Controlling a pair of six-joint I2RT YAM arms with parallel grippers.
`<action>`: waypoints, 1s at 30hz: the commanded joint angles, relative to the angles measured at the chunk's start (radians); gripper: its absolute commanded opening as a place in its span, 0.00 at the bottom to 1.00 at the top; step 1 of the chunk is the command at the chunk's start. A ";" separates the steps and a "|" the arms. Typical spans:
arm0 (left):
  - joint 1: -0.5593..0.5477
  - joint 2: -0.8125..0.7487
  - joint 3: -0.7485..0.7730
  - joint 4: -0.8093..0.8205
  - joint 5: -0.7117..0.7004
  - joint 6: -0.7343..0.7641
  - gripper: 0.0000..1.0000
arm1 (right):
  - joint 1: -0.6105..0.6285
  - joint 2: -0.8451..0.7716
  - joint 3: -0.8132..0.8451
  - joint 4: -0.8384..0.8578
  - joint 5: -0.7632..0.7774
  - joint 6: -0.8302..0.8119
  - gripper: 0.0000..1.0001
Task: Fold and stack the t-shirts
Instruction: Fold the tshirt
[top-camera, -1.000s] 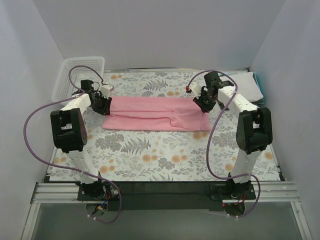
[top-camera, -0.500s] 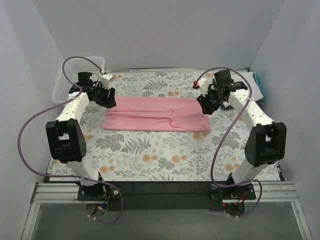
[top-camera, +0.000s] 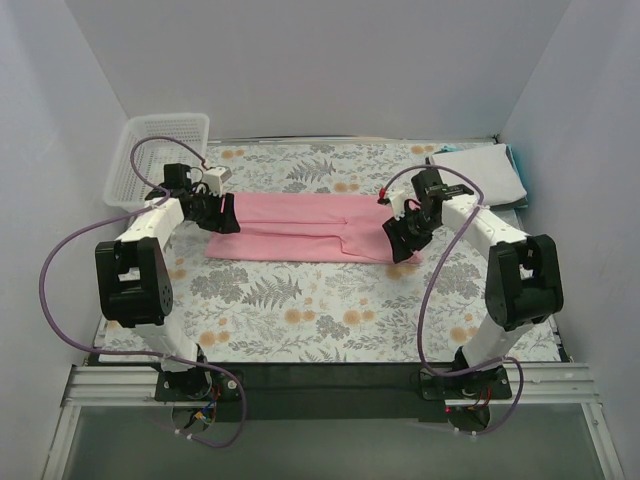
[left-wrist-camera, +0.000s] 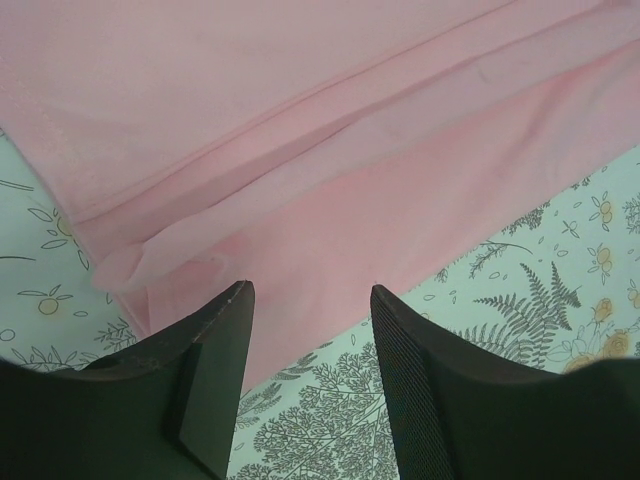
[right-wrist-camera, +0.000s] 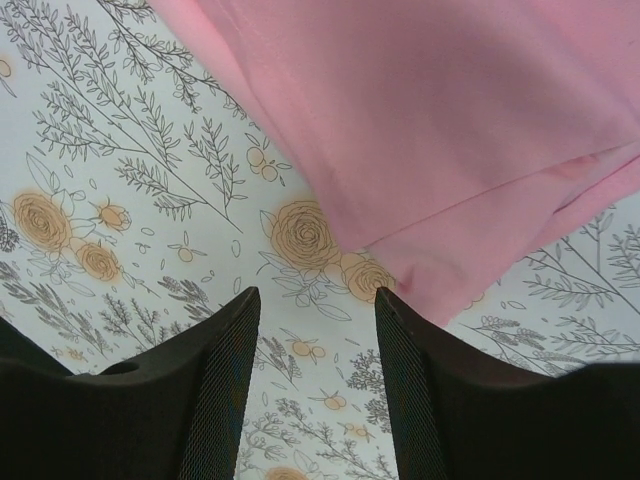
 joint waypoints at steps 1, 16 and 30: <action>0.003 -0.061 -0.010 0.045 0.023 -0.022 0.48 | -0.003 0.033 -0.040 0.073 -0.034 0.079 0.48; 0.003 -0.049 -0.027 0.083 0.014 -0.023 0.49 | -0.045 0.128 -0.043 0.146 -0.081 0.133 0.35; 0.003 -0.024 -0.025 0.091 0.001 -0.033 0.49 | -0.125 0.031 0.095 0.158 -0.262 0.171 0.01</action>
